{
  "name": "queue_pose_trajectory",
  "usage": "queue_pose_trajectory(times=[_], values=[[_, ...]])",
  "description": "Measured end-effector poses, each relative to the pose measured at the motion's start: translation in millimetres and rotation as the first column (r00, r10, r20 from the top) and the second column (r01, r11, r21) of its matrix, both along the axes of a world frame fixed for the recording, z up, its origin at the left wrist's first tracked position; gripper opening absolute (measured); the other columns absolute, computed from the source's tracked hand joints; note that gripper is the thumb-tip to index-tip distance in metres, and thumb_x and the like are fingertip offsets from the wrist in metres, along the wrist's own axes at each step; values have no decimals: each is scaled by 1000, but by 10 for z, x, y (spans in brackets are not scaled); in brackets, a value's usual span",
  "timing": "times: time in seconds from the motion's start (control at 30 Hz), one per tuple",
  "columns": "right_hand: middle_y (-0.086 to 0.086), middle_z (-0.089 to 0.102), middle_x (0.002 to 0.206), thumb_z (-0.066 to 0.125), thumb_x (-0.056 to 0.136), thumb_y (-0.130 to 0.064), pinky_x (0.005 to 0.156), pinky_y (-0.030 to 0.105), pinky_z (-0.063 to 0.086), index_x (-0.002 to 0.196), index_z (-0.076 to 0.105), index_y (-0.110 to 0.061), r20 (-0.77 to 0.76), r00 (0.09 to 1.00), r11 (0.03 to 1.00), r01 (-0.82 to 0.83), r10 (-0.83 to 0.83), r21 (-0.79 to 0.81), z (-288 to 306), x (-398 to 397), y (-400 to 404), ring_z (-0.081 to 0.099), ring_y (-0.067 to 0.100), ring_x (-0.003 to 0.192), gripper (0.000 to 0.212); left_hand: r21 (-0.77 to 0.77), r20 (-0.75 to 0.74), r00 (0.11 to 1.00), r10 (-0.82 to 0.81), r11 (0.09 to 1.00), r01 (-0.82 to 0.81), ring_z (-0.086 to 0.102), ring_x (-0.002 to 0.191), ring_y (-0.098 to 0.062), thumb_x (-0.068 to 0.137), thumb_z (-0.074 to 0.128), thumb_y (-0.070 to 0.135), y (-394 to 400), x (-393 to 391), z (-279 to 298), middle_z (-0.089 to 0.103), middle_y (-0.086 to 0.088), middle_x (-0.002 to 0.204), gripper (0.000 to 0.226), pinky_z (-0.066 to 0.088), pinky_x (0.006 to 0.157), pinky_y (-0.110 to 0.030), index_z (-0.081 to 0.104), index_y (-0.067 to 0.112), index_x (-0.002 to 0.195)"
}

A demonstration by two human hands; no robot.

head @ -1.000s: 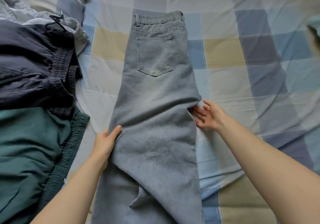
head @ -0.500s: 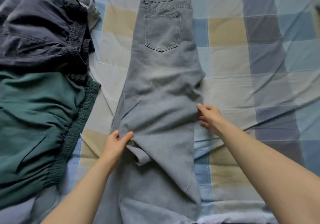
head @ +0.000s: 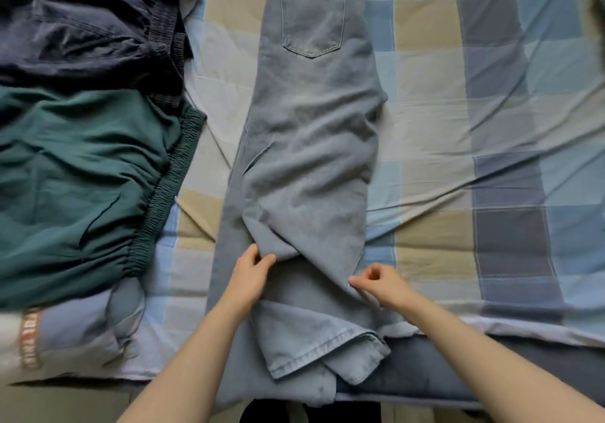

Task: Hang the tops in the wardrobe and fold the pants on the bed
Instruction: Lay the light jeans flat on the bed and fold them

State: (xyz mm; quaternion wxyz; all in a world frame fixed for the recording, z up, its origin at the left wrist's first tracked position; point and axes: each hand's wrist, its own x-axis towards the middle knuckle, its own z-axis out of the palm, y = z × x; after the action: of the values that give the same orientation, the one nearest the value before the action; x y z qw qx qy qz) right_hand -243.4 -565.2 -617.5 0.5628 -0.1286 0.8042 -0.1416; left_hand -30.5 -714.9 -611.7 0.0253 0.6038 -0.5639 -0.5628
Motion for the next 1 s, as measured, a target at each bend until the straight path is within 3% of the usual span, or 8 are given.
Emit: queue_pose_trajectory(times=[0.17,0.33,0.43,0.5,0.6,0.7,0.87,1.0], values=[[-9,66,95,77,79,-31,63,9,45,104,58,-19,79,994,986,88,-77,-141,162,348,245,63,1,82,33,-218,91,990,-104,968,121,49,79,-28,101,44,25,-137,375,137,52,-10,80,22,35,71,-42,42,6,90],[-10,75,88,79,77,-24,60,11,49,108,66,-13,281,948,956,209,-147,-205,450,688,551,70,1,78,35,-372,90,954,-285,879,298,44,59,-17,89,67,34,-270,767,442,47,4,60,35,34,56,-36,50,9,72],[4,73,88,80,77,-22,63,25,48,113,63,-14,395,883,927,339,-254,-161,563,906,708,64,15,74,40,-149,-103,959,-264,957,248,64,82,-4,81,78,22,-271,980,585,71,8,91,21,49,69,-20,70,13,98],[11,67,92,79,77,-24,60,31,46,115,63,-14,447,819,902,427,-360,-56,600,1049,774,54,26,76,42,2,-75,948,-309,951,310,67,89,-5,78,80,14,-231,1136,602,74,6,96,27,51,73,-16,71,13,103],[7,73,95,77,79,-30,64,33,48,108,69,-11,370,911,981,191,-185,20,630,1206,831,61,21,74,36,229,-48,911,-409,884,408,73,83,-15,77,79,6,-123,1345,543,77,-4,88,19,58,72,-22,73,8,95],[7,70,100,69,86,-21,63,27,45,109,69,-6,387,920,997,72,-62,-11,649,1420,929,59,15,72,27,266,-52,942,-331,905,332,72,79,-16,77,78,3,25,1524,495,76,-5,90,21,56,63,-22,70,8,96],[0,70,115,64,89,-14,75,32,55,119,60,-18,489,813,942,330,-317,63,611,1705,1274,65,18,99,30,392,-88,955,-282,872,293,73,87,-17,76,81,6,262,1727,490,77,-4,94,27,57,71,-26,71,5,101],[-1,73,104,67,88,-24,65,28,50,116,63,-18,498,782,925,350,-376,148,560,1764,1455,64,17,86,29,474,-51,902,-428,785,399,56,75,-17,62,69,14,374,1901,536,63,-6,79,32,43,68,-27,71,-7,86]])
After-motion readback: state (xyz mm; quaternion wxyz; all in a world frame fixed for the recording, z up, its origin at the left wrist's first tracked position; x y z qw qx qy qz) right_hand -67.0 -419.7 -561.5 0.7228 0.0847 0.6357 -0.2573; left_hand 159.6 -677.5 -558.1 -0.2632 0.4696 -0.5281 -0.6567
